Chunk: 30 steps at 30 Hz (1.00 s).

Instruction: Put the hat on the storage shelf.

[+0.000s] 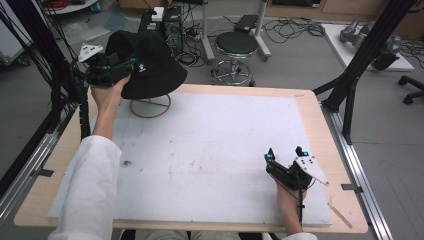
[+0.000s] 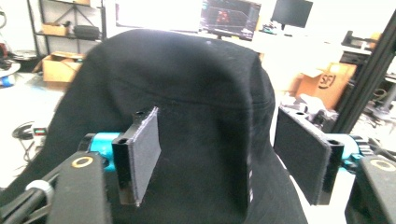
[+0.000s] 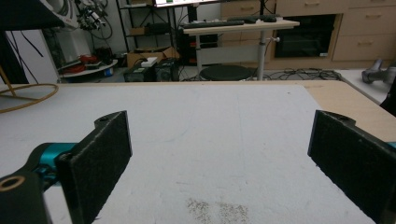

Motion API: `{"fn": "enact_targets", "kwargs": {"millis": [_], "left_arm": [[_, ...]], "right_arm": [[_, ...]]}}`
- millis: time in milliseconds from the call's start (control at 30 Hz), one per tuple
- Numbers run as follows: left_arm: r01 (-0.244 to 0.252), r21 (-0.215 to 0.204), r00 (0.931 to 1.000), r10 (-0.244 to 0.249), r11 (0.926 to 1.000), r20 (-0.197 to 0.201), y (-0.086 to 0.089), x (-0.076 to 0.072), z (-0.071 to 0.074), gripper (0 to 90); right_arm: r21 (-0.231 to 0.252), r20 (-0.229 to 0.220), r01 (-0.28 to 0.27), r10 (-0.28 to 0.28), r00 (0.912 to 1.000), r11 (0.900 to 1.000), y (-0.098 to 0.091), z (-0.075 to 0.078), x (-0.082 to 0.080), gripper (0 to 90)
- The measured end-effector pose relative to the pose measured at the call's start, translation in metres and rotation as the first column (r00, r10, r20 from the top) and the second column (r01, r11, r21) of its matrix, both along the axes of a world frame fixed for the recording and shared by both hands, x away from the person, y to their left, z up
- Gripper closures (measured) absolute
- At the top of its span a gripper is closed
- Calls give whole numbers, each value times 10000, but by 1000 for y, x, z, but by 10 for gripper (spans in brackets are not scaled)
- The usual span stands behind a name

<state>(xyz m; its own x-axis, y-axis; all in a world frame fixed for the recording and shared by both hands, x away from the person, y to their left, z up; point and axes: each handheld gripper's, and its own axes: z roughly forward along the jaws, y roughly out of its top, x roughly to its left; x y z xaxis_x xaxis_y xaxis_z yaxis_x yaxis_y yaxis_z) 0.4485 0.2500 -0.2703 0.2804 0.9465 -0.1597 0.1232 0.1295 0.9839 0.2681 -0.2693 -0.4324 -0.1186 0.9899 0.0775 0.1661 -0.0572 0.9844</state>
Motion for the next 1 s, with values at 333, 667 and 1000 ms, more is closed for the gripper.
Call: {"fn": "enact_targets", "kwargs": {"millis": [333, 667, 1000], "left_arm": [[-774, 161, 9927, 756, 9969, 935, 15, -39, -6, 294], [-897, 95, 9826, 870, 9959, 1640, 18, -74, -10, 286], [-925, 156, 9764, 876, 9956, 1973, 23, -107, -26, 280]], "right_arm": [[-53, -10, -47, 47, 10000, 10000, 2, 0, 0, 52], [30, -32, -34, 34, 10000, 10000, 2, 1, -1, 53], [61, -107, -68, 69, 9999, 10000, 2, 1, -1, 52]]}}
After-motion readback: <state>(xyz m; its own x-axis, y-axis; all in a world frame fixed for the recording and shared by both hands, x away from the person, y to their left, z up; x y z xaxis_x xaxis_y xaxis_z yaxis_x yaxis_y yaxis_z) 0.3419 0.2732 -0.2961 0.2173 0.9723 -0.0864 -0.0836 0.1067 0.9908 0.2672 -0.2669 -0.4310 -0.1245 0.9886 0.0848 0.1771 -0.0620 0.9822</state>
